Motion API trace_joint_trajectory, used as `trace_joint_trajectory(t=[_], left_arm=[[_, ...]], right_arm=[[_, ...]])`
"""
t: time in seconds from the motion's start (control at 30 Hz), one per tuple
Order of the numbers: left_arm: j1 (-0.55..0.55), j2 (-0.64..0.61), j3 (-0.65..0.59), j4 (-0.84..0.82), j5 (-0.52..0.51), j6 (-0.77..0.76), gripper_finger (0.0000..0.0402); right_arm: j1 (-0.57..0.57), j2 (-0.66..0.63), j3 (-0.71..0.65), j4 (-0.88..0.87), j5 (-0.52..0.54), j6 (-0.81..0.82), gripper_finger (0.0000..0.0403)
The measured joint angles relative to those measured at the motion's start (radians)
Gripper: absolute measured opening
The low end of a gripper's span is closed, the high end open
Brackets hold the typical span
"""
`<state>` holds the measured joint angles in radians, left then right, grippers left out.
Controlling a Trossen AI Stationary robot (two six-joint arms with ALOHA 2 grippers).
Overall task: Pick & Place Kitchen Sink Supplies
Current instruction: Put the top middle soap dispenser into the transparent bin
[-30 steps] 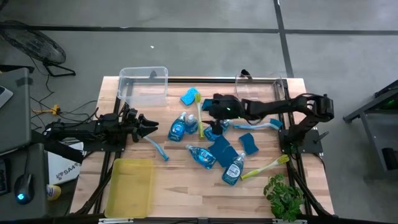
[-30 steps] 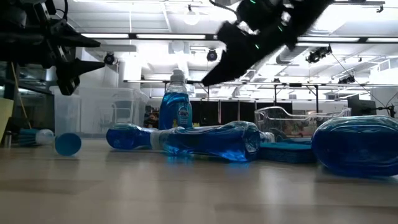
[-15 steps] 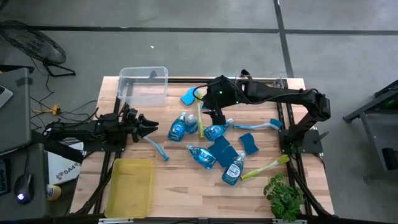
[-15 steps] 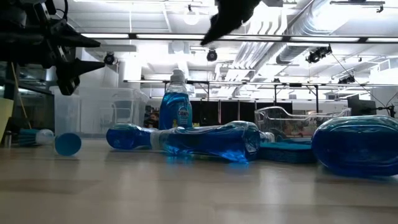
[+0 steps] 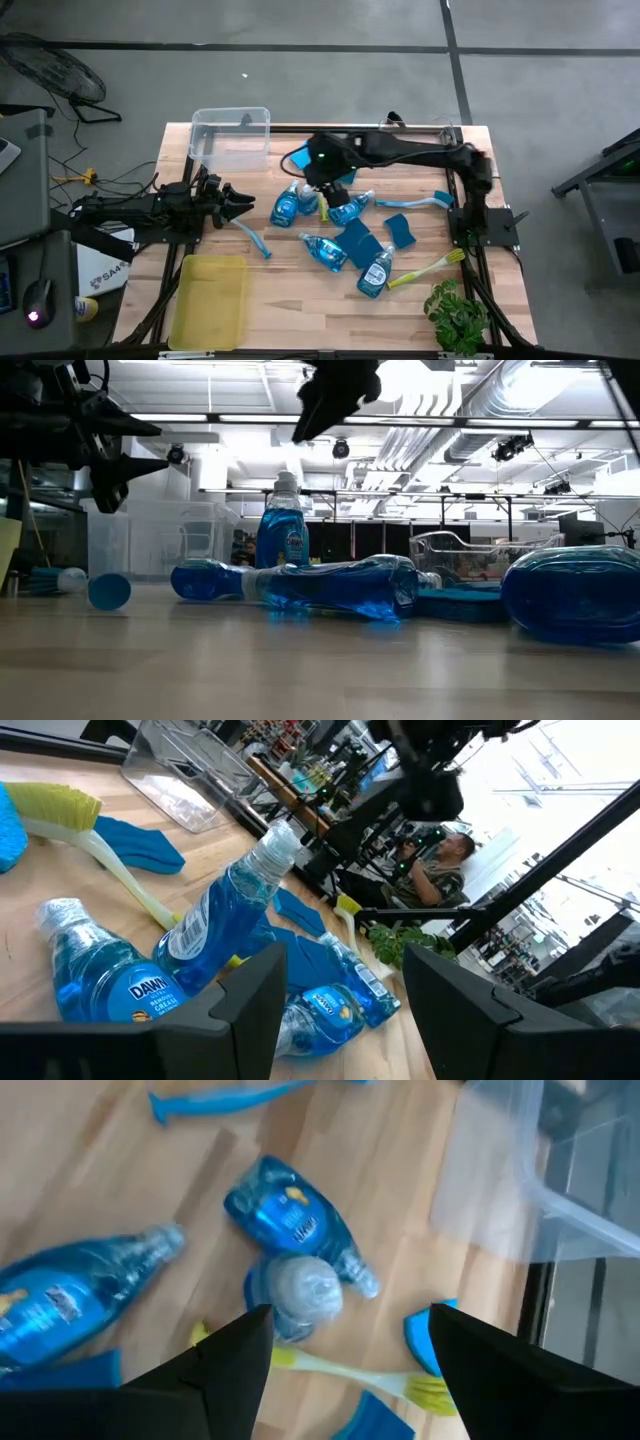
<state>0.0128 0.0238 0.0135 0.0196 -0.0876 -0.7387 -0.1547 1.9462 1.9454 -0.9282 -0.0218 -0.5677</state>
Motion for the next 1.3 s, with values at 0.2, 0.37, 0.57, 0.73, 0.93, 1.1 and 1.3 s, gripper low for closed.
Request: trace_joint_trajectory(t=[0.2, 0.37, 0.57, 0.73, 0.93, 1.1, 1.3], left_arm=[[0.0, 0.0, 0.0, 0.0, 0.0, 0.0, 0.0197], [0.0, 0.0, 0.0, 0.0, 0.0, 0.0, 0.0197], [0.0, 0.0, 0.0, 0.0, 0.0, 0.0, 0.0197], [0.0, 0.0, 0.0, 0.0, 0.0, 0.0, 0.0197], [0.0, 0.0, 0.0, 0.0, 0.0, 0.0, 0.0197], [0.0, 0.0, 0.0, 0.0, 0.0, 0.0, 0.0197], [0.0, 0.0, 0.0, 0.0, 0.0, 0.0, 0.0197]], right_arm=[[0.0, 0.163, 0.219, -0.156, -0.01, -0.025, 0.0261], [0.001, 0.257, 0.351, -0.267, -0.043, -0.02, 0.0261], [0.0, 0.318, 0.405, -0.318, -0.063, -0.037, 0.0261], [-0.002, 0.318, 0.354, -0.297, -0.071, -0.041, 0.0261], [0.002, 0.319, 0.328, -0.259, -0.108, -0.043, 0.0261], [0.005, 0.318, 0.329, -0.256, -0.142, -0.043, 0.0249], [0.015, 0.329, 0.286, -0.225, -0.123, -0.06, 0.023]])
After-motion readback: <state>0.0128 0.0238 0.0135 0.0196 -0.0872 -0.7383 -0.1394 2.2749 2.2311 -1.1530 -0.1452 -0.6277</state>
